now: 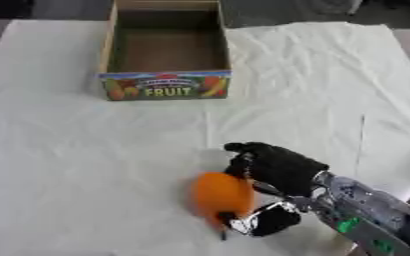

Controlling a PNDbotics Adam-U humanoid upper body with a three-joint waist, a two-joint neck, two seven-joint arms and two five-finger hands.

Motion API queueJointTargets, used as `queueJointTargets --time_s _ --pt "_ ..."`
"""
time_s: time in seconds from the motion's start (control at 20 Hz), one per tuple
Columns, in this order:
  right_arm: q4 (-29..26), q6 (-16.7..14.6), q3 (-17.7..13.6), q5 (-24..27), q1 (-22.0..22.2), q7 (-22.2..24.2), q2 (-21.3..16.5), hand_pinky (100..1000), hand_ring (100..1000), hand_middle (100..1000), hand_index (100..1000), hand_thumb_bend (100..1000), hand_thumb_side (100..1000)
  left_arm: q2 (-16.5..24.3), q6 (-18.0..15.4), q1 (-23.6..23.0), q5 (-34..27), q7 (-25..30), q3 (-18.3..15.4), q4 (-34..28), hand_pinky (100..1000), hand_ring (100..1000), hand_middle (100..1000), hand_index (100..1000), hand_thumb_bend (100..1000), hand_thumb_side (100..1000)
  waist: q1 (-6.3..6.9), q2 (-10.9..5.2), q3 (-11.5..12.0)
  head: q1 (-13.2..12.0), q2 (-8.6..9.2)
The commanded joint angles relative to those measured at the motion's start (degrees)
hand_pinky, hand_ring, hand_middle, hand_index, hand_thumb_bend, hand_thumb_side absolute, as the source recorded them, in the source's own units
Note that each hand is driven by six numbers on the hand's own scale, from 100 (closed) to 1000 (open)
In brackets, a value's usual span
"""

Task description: Pick up objects on the table and place them in the box.

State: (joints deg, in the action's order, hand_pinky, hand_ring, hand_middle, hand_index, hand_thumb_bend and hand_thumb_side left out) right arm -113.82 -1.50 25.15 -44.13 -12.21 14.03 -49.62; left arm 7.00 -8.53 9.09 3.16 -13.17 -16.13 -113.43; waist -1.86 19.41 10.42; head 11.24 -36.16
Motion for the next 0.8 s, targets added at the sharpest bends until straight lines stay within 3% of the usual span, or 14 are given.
queueJointTargets --time_s 0.05,0.3,0.45,0.8 --pt "-0.78 -0.06 -0.2 0.73 -0.62 -1.41 -0.93 901 1000 530 721 100 562 0.61 0.11 0.39 -0.01 0.04 0.08 -1.17 317 385 642 704 100 686 0.11 -0.88 0.04 0.07 0.35" --pt "-0.78 -1.6 -0.95 2.98 -2.01 -3.23 -0.52 899 1000 515 707 100 276 0.6 0.25 0.34 0.02 0.11 0.07 -1.17 317 385 642 704 100 686 0.06 -1.09 -0.03 -0.01 0.26" --pt "-0.78 -2.77 -2.31 5.13 -3.39 -4.03 -0.46 899 1000 510 703 100 162 0.63 0.27 0.33 -0.02 0.1 0.07 -1.17 317 385 642 703 100 686 0.07 -1.33 -0.12 -0.11 0.23" --pt "-0.78 -2.71 -6.13 9.88 -6.59 -5.5 -0.29 897 1000 493 687 100 136 0.61 0.48 0.31 -0.08 0.09 0.09 -1.17 317 386 642 702 100 687 -0.03 -1.81 -0.27 -0.25 0.37"
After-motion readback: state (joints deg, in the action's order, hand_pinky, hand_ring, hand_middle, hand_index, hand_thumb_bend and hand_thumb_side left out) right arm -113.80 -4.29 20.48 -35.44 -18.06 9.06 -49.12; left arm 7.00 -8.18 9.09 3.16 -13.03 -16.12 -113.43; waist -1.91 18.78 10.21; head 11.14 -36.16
